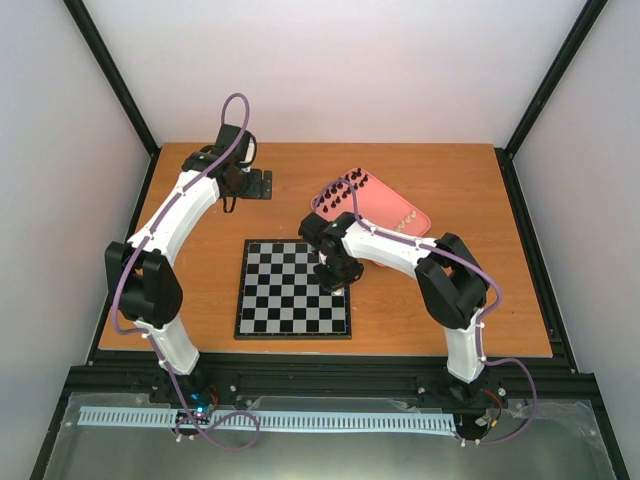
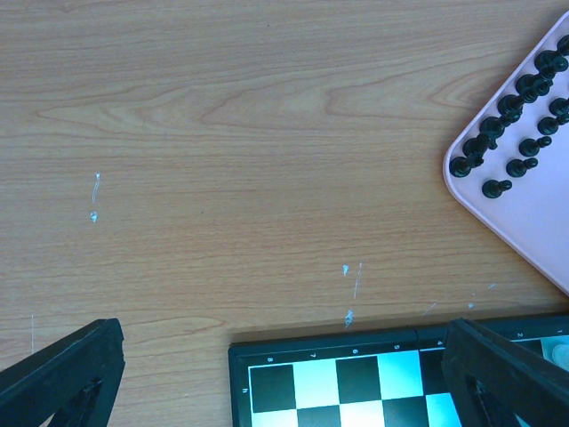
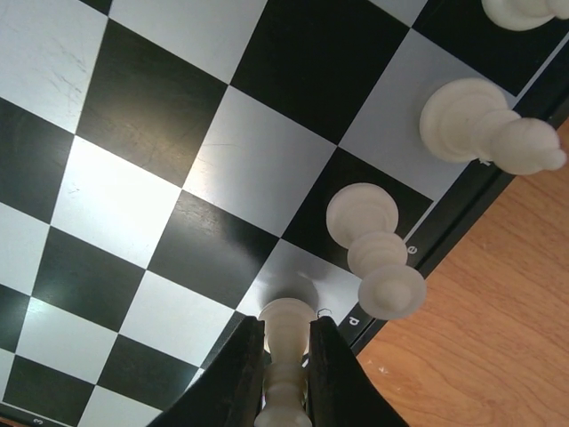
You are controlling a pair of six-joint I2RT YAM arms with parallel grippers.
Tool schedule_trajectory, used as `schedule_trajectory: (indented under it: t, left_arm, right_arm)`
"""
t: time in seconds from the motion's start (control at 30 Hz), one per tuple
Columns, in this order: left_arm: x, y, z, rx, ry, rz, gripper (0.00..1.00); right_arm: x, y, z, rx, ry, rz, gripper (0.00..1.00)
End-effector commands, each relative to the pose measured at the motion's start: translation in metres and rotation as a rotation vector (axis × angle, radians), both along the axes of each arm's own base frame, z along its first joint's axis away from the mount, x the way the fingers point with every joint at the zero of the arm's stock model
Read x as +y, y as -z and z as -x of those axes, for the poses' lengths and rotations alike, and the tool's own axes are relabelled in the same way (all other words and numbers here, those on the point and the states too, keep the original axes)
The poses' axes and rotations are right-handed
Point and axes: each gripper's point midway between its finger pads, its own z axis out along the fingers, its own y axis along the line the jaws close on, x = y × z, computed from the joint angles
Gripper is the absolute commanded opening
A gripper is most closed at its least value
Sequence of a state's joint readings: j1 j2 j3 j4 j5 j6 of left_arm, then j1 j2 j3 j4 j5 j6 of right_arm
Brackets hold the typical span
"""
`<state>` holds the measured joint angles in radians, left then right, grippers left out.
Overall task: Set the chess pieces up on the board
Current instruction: Place the chess piece on the chessboard.
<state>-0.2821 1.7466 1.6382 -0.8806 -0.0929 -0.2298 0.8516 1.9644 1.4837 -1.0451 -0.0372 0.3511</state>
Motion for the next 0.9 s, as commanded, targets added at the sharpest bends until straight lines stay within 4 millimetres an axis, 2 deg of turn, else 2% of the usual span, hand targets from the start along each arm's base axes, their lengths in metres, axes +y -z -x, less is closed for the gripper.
schedule_trajectory:
  t: [0.0, 0.53, 0.87]
  left_arm:
    - [0.0003, -0.0050, -0.0036, -0.023, 0.009, -0.013, 1.00]
    - [0.0006, -0.0042, -0.0023, -0.022, 0.009, -0.014, 1.00]
    - [0.0011, -0.0045, -0.0025, -0.022, 0.007, -0.015, 1.00]
  right_arm:
    - [-0.0029, 0.0020, -0.0029, -0.010, -0.012, 0.036, 0.03]
    - [-0.0017, 0.0036, -0.0083, -0.024, -0.016, 0.049, 0.04]
    - [0.0046, -0.0010, -0.0097, -0.029, -0.030, 0.016, 0.12]
